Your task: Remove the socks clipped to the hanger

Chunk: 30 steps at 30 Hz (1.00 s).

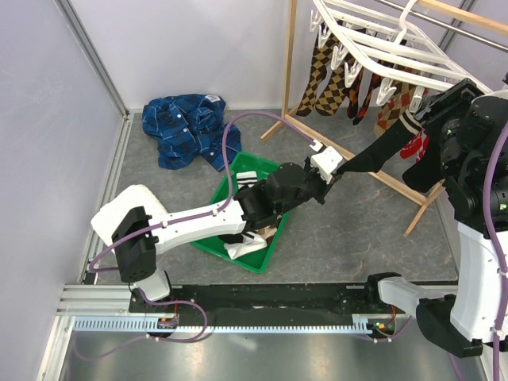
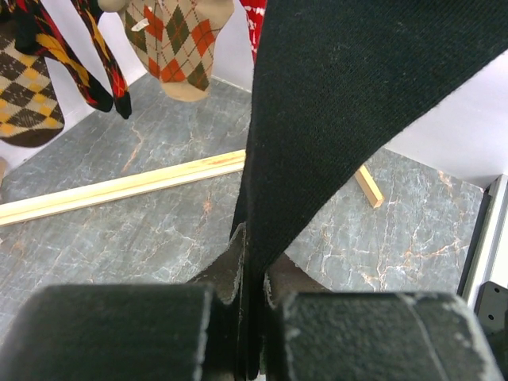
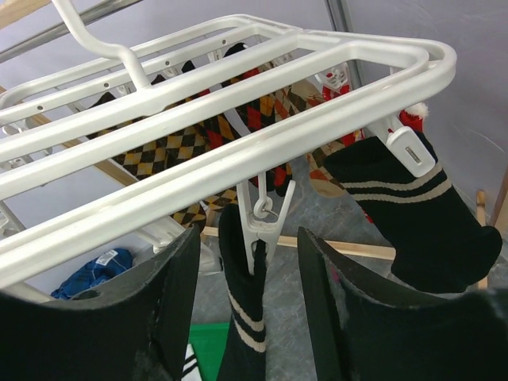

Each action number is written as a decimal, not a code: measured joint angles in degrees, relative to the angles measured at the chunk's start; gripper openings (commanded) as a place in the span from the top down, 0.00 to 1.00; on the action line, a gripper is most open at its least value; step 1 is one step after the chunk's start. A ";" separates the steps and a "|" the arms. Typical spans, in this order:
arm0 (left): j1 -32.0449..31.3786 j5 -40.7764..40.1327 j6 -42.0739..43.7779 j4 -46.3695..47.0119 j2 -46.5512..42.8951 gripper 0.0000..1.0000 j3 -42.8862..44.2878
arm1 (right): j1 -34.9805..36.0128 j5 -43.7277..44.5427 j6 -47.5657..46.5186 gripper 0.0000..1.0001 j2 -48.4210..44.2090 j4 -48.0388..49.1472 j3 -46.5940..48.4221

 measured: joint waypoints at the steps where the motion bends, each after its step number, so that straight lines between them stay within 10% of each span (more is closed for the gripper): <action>1: -0.02 -0.04 0.02 0.07 0.00 0.98 0.00 | 0.00 0.04 0.07 0.44 0.00 0.02 0.00; 30: -0.02 -0.22 0.00 0.02 0.07 0.98 -0.11 | 0.00 4.17 -3.39 0.48 -1.09 11.23 -8.76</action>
